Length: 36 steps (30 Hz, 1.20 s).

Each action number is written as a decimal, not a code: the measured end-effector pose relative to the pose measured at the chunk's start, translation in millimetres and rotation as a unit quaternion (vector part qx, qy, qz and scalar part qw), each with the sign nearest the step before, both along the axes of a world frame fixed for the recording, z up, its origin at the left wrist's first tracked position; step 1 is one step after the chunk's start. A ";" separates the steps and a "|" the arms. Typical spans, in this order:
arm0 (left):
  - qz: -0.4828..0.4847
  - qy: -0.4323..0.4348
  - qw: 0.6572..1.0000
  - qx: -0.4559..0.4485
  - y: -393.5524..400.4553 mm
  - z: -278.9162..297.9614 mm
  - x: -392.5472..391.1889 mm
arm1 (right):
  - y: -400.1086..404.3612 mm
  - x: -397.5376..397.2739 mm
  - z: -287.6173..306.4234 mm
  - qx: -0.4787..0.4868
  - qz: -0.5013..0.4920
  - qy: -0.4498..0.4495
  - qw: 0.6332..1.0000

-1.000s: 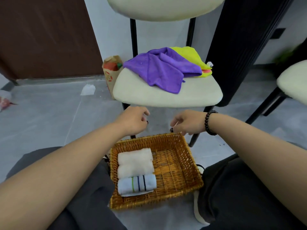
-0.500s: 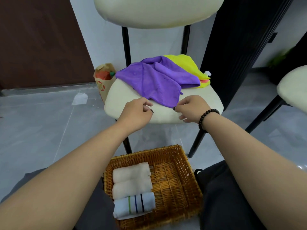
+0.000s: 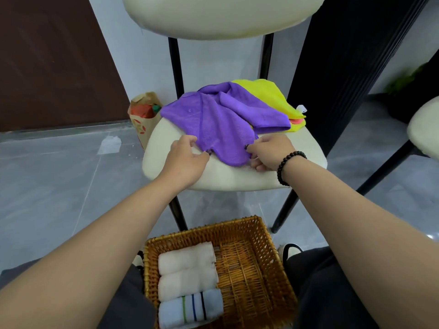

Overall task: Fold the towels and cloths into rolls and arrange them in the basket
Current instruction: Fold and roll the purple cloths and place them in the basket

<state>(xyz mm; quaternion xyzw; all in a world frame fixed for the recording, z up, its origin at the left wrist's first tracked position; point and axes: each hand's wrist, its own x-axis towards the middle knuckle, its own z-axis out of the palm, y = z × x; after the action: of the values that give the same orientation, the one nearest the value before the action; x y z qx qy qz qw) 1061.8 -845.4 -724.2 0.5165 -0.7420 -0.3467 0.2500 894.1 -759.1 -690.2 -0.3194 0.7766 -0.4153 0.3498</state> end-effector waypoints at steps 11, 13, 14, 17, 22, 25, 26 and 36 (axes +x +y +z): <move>0.080 0.100 0.990 0.054 -14.4 -4.7 -9.1 | 59.6 22.5 34.4 0.079 0.223 0.001 0.972; 0.093 0.110 0.989 0.043 -8.7 0.8 -12.0 | 62.5 20.6 31.0 0.143 0.249 0.123 0.950; 0.098 0.126 0.987 0.032 -6.4 4.2 -13.4 | 62.2 18.6 28.5 0.168 0.254 0.199 0.932; 0.097 0.201 0.975 0.001 -1.0 17.3 -15.2 | 57.7 11.0 22.2 0.151 0.196 0.326 0.912; -0.045 0.278 0.958 0.060 22.5 53.8 -11.8 | 39.1 3.1 27.9 -0.118 0.104 0.315 0.936; -0.117 0.257 0.954 0.102 36.8 69.2 -5.4 | 31.4 6.3 29.9 -0.218 0.136 0.318 0.913; -0.134 0.252 0.952 0.110 39.8 72.4 -2.3 | 29.1 7.0 29.5 -0.234 0.150 0.320 0.905; -0.182 0.203 0.952 0.139 36.7 77.2 29.0 | 23.1 14.0 25.3 -0.326 0.149 0.359 0.862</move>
<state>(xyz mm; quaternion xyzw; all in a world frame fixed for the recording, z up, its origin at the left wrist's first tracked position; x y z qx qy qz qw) 1090.8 -808.7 -647.0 0.3210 -0.7013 -0.5839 0.2535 908.1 -736.0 -664.9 -0.6545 0.6117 -0.4439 -0.0197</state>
